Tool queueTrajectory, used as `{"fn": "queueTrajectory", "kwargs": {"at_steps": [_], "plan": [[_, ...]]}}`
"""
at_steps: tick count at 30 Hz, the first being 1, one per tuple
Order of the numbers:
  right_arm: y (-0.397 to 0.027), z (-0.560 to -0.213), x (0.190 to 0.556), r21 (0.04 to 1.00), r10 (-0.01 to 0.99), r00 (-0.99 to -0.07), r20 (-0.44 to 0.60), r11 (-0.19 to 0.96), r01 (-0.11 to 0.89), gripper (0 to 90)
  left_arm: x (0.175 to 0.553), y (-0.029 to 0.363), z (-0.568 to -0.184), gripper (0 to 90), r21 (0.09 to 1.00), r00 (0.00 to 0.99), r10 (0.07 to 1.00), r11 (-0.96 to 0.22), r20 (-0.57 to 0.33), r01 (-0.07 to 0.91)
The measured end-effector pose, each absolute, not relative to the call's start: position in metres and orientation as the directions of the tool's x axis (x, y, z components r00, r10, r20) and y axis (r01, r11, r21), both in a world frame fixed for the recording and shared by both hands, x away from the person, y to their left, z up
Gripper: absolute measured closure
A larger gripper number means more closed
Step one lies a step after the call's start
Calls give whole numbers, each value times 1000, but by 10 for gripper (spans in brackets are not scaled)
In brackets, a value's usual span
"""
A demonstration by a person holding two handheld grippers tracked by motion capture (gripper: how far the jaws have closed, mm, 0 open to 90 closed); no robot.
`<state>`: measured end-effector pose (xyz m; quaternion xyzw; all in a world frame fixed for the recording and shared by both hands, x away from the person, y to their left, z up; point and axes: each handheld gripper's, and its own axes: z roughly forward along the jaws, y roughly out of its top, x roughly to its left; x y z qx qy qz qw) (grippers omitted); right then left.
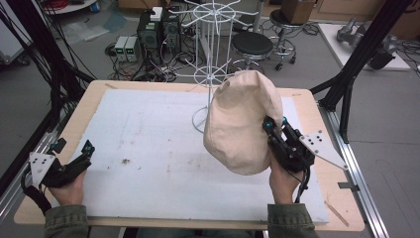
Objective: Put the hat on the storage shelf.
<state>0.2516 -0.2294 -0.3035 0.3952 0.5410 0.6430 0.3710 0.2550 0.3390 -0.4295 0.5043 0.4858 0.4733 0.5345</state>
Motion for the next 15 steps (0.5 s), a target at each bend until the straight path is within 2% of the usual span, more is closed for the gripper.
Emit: {"fn": "queueTrajectory", "kwargs": {"at_steps": [15], "plan": [[-222,-286,260,980,899,-428,96,-162,-120,758,256,338,-430,185,998,85,995,59,-57,-15]]}}
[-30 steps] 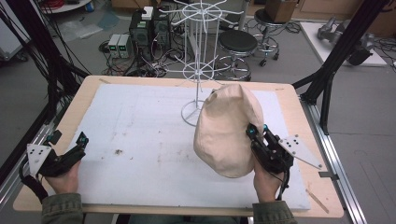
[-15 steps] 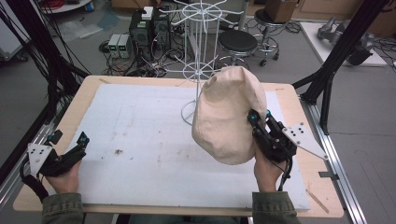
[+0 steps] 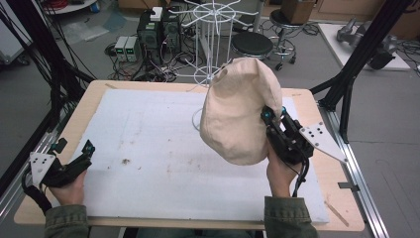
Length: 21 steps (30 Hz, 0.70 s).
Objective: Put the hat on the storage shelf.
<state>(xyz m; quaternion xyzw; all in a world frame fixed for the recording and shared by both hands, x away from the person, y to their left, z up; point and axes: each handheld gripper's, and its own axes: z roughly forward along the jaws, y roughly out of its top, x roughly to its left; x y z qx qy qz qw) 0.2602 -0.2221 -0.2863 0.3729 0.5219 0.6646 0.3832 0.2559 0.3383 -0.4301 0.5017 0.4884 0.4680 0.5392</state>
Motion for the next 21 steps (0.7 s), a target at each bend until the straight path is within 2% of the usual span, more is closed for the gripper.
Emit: {"fn": "queueTrajectory", "kwargs": {"at_steps": [21], "plan": [[-212,-251,266,955,896,-436,78,-193,-225,755,256,339,-430,185,998,86,995,60,-59,-14]]}}
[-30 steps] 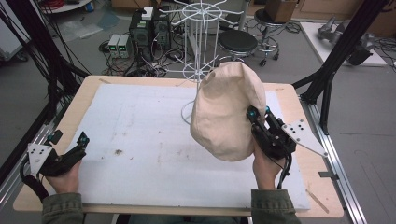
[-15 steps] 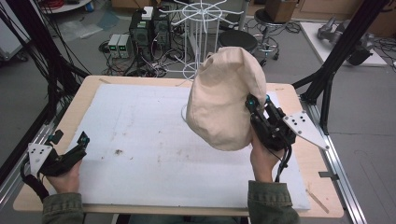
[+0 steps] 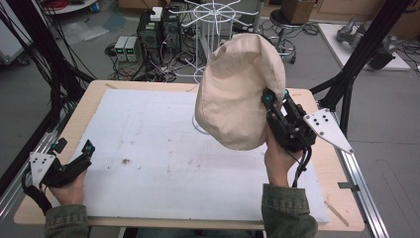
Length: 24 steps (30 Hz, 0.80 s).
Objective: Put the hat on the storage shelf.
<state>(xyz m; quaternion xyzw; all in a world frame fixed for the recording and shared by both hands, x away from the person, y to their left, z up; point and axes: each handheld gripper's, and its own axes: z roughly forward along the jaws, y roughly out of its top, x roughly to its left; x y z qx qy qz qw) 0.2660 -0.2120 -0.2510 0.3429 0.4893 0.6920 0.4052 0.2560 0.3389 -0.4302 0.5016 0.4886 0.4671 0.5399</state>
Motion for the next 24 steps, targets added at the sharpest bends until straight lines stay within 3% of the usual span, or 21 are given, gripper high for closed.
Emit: {"fn": "queueTrajectory", "kwargs": {"at_steps": [24], "plan": [[-203,-219,281,912,887,-456,72,-244,-330,754,258,339,-431,186,998,91,994,56,-55,-12]]}}
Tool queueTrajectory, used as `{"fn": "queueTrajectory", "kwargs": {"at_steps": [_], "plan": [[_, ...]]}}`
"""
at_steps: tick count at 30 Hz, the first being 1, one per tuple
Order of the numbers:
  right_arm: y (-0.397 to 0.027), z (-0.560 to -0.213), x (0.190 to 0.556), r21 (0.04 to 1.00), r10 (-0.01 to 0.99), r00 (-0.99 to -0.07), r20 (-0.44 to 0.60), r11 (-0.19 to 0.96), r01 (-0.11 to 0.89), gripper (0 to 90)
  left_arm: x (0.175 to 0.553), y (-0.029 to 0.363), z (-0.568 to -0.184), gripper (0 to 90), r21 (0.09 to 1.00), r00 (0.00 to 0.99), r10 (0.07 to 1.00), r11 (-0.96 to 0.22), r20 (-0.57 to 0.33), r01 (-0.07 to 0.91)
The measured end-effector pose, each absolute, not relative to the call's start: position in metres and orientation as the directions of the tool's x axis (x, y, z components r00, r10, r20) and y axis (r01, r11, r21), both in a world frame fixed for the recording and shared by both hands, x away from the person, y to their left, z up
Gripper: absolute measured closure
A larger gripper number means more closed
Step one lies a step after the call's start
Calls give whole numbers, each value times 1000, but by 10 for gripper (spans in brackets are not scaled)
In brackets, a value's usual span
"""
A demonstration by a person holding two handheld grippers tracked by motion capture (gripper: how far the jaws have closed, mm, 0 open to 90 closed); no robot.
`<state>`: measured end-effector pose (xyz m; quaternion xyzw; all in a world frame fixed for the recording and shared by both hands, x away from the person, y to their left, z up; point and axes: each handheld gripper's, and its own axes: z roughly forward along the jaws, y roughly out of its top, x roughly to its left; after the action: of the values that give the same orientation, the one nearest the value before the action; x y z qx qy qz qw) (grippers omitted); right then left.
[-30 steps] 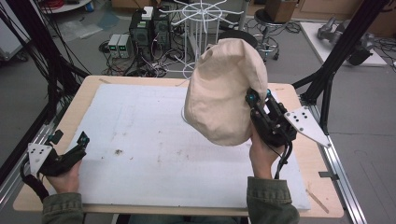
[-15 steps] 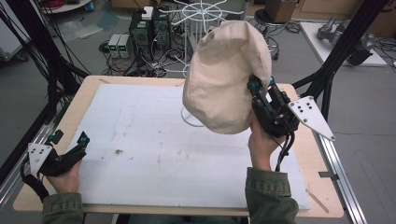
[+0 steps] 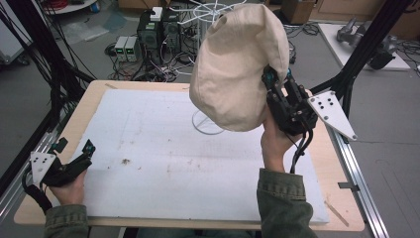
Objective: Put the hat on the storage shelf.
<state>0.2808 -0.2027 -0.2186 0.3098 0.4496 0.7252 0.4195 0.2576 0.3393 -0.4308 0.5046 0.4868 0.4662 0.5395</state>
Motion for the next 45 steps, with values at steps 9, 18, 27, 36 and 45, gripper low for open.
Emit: {"fn": "queueTrajectory", "kwargs": {"at_steps": [9,18,27,36,45], "plan": [[-197,-200,292,900,879,-467,90,-273,-340,753,258,339,-431,186,998,93,994,56,-55,-13],[-183,-195,308,905,874,-479,85,-269,-330,751,258,340,-431,186,998,91,994,59,-58,-12],[-179,-194,319,909,877,-473,80,-259,-327,751,258,340,-431,187,998,93,994,59,-57,-10],[-172,-199,327,919,879,-472,74,-243,-309,749,259,339,-431,186,998,92,994,58,-57,-12],[-171,-214,336,939,887,-454,83,-223,-263,747,259,339,-431,187,998,93,994,58,-56,-12]]}}
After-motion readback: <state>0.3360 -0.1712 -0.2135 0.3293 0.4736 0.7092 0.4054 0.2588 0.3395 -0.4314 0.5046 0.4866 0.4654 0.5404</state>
